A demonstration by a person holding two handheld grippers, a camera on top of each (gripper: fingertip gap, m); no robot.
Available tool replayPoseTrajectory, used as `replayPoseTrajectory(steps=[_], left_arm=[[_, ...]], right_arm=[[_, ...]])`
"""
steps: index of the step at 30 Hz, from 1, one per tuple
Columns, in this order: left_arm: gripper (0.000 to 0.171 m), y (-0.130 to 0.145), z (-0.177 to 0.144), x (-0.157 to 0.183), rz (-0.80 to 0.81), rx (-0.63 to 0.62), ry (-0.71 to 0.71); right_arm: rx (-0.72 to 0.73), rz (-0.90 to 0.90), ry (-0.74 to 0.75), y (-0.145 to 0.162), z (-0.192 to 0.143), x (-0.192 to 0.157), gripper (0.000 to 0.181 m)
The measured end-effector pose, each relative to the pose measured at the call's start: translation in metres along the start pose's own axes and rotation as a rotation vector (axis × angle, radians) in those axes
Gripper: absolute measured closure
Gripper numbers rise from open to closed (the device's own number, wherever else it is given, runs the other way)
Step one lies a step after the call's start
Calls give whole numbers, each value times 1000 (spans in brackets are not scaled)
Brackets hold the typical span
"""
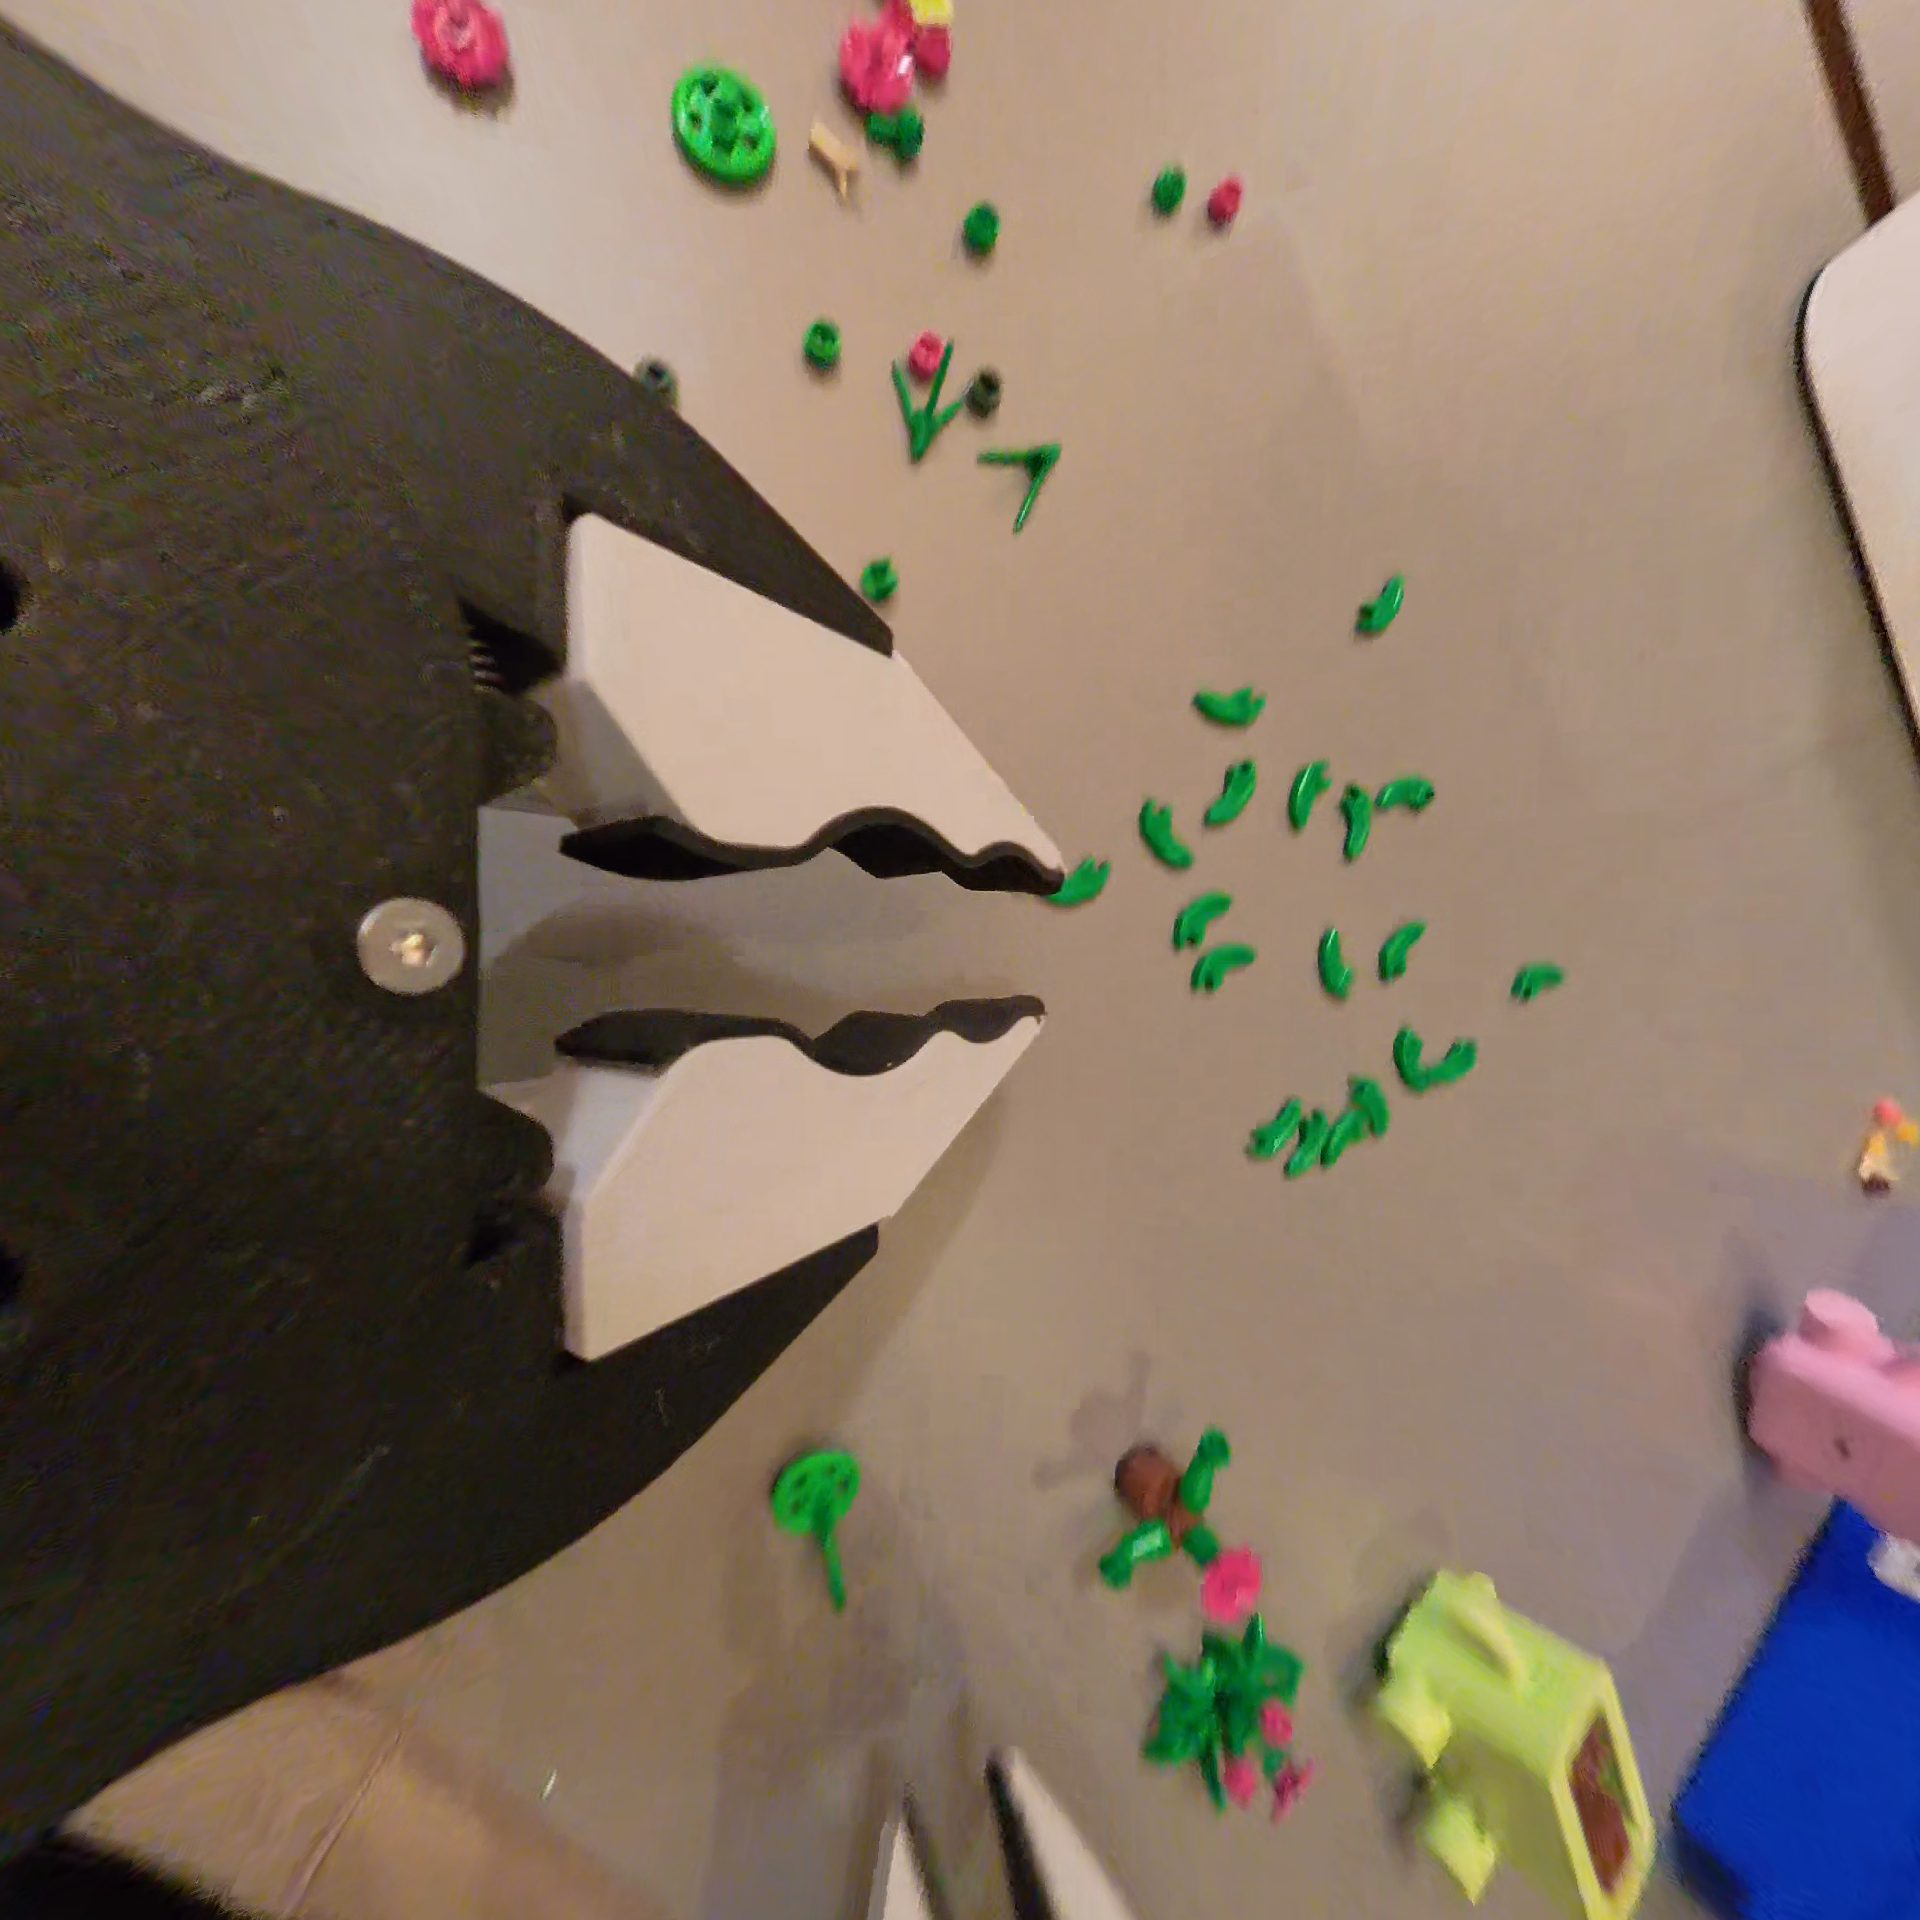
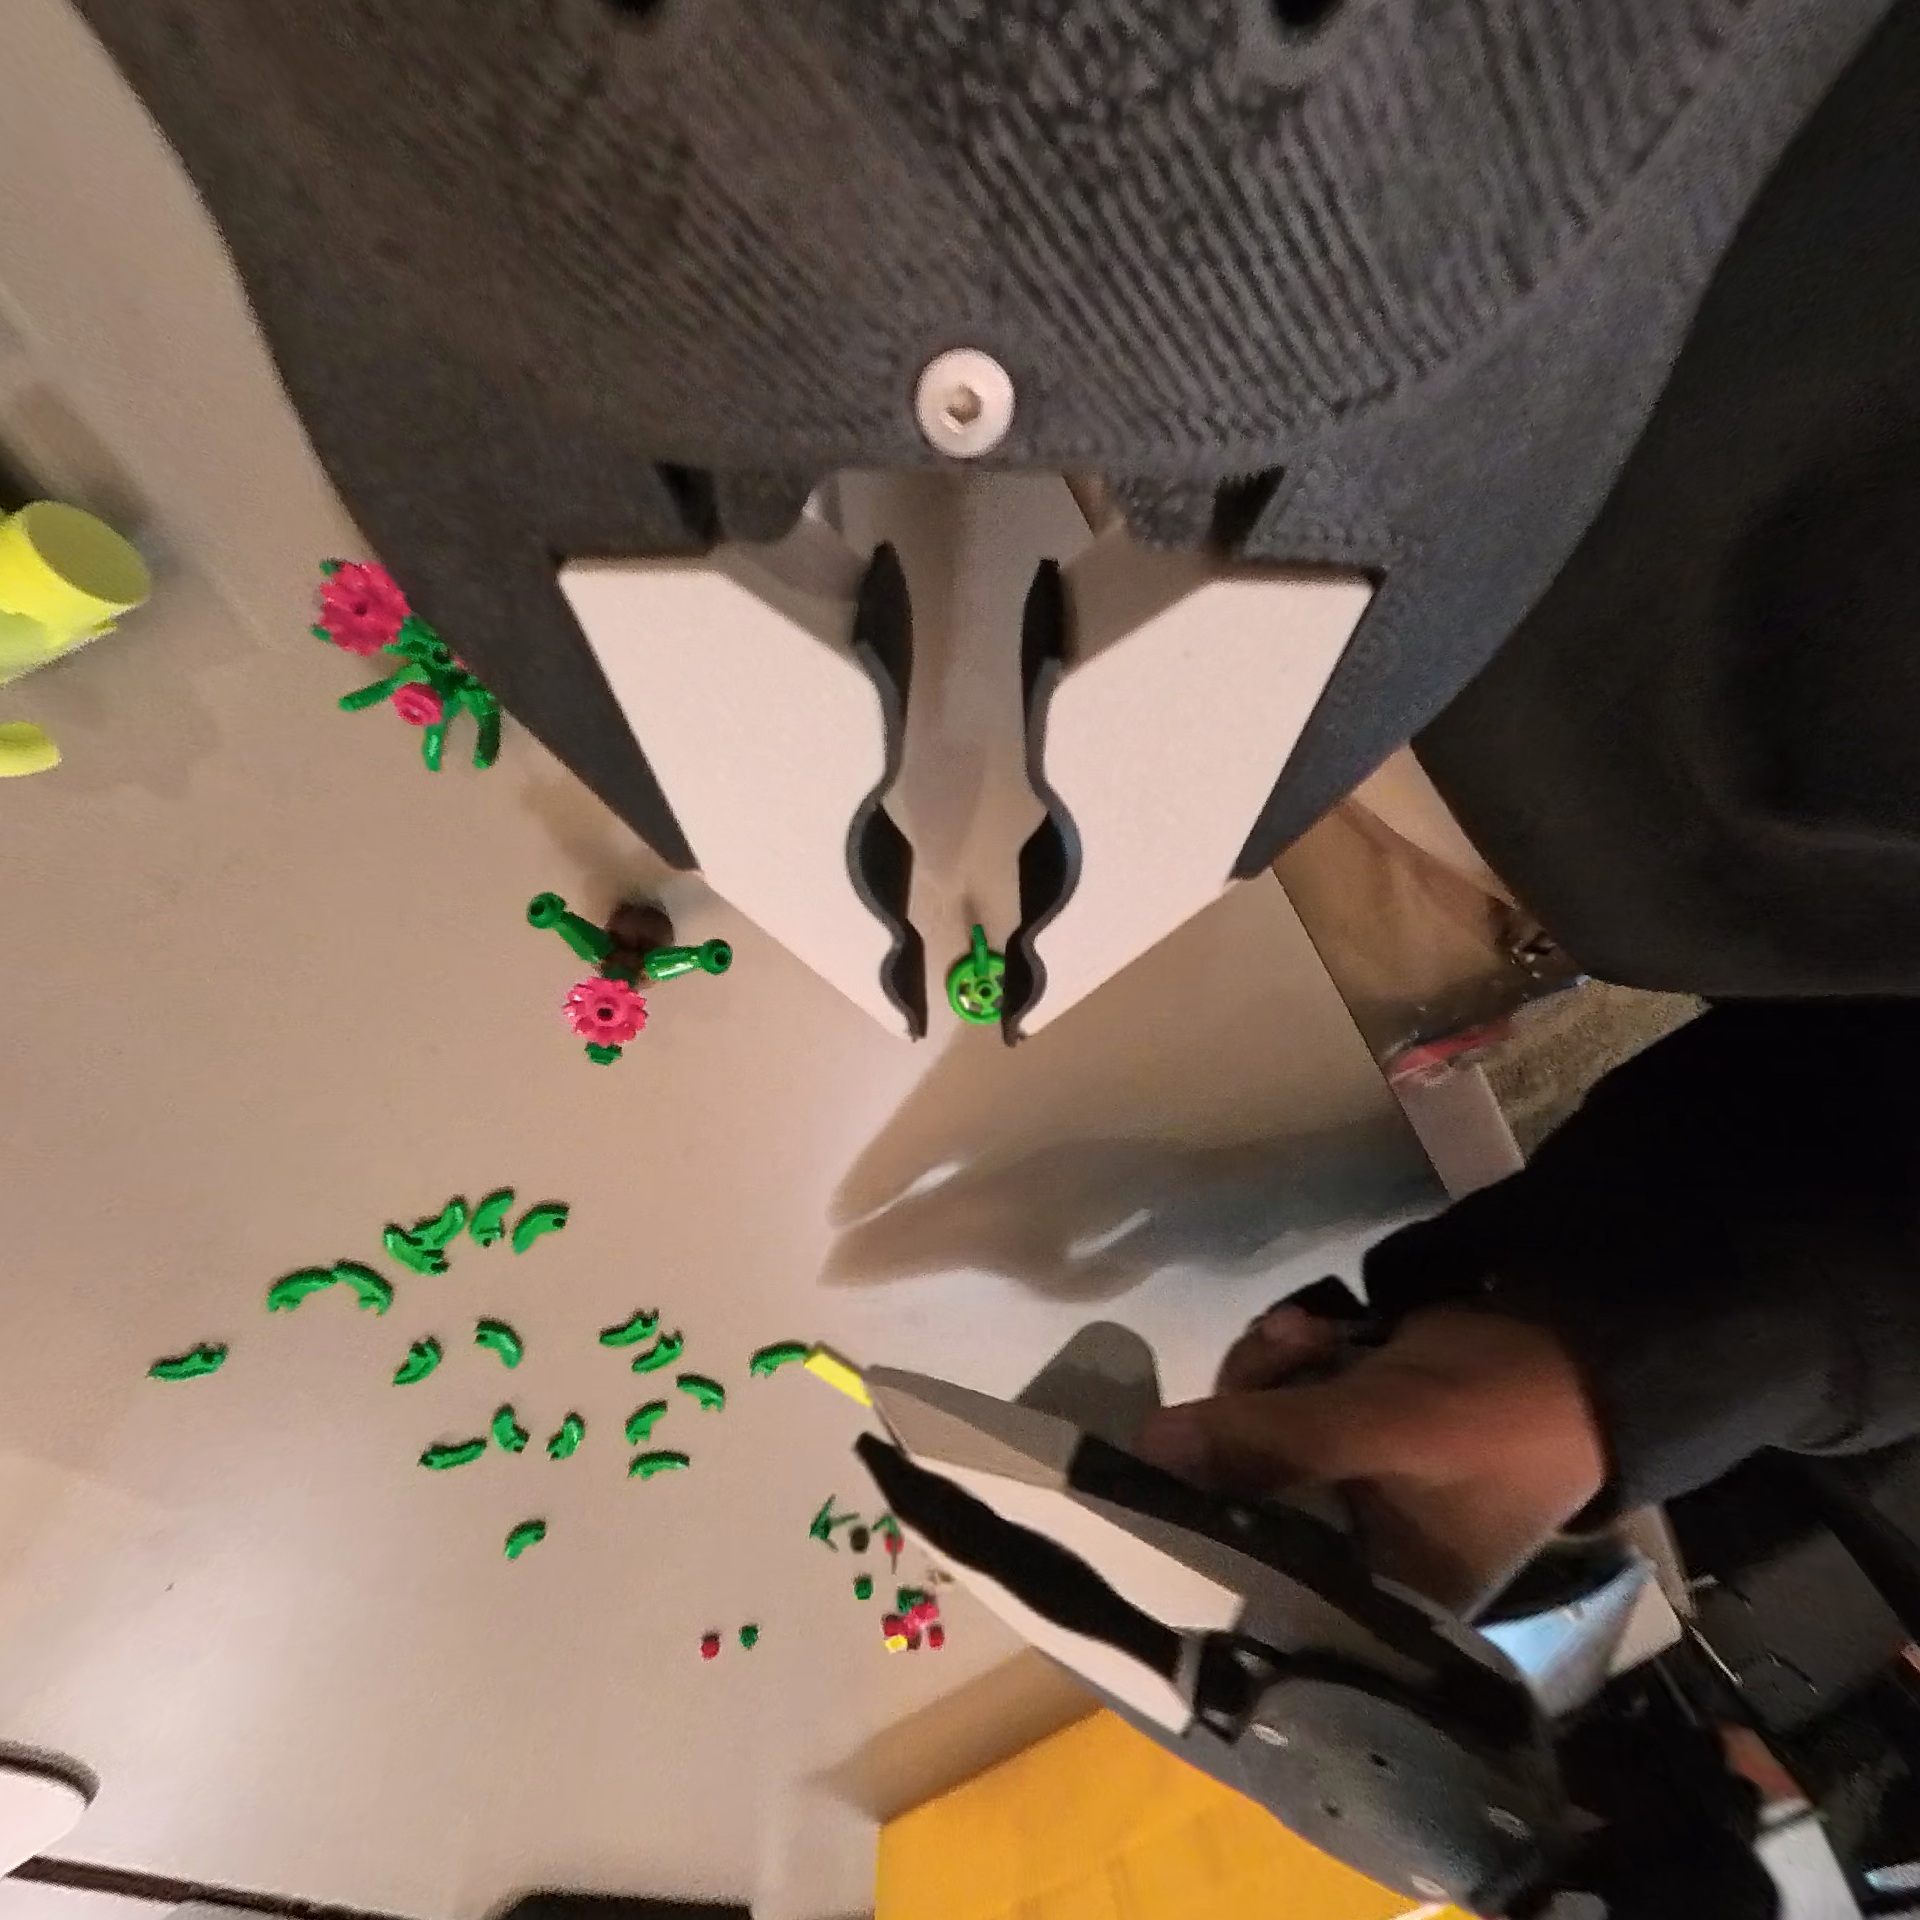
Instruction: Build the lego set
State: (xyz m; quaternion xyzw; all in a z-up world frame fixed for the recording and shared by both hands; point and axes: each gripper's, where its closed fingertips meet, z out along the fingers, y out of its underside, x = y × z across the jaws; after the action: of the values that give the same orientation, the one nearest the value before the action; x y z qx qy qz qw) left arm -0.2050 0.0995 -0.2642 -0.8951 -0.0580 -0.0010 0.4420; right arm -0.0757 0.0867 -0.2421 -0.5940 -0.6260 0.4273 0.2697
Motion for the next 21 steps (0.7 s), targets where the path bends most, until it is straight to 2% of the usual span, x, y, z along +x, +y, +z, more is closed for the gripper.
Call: replayPoseTrajectory(steps=[4, 11, 16, 21], left_arm=[[153, -3, 21, -7, 62, -63, -36], [156, 11, 35, -14, 35, -152, -60], [171, 10, 34, -11, 34, -140, -36], [171, -3, 21, 4, 55, -49, -6]], right_arm=[[24, -1, 2, -2, -3, -2, 169], [63, 14, 42, 1, -17, 9, 170], [96, 66, 29, 0, -22, 16, 170], [90, 59, -42, 4, -21, -9, 170]])
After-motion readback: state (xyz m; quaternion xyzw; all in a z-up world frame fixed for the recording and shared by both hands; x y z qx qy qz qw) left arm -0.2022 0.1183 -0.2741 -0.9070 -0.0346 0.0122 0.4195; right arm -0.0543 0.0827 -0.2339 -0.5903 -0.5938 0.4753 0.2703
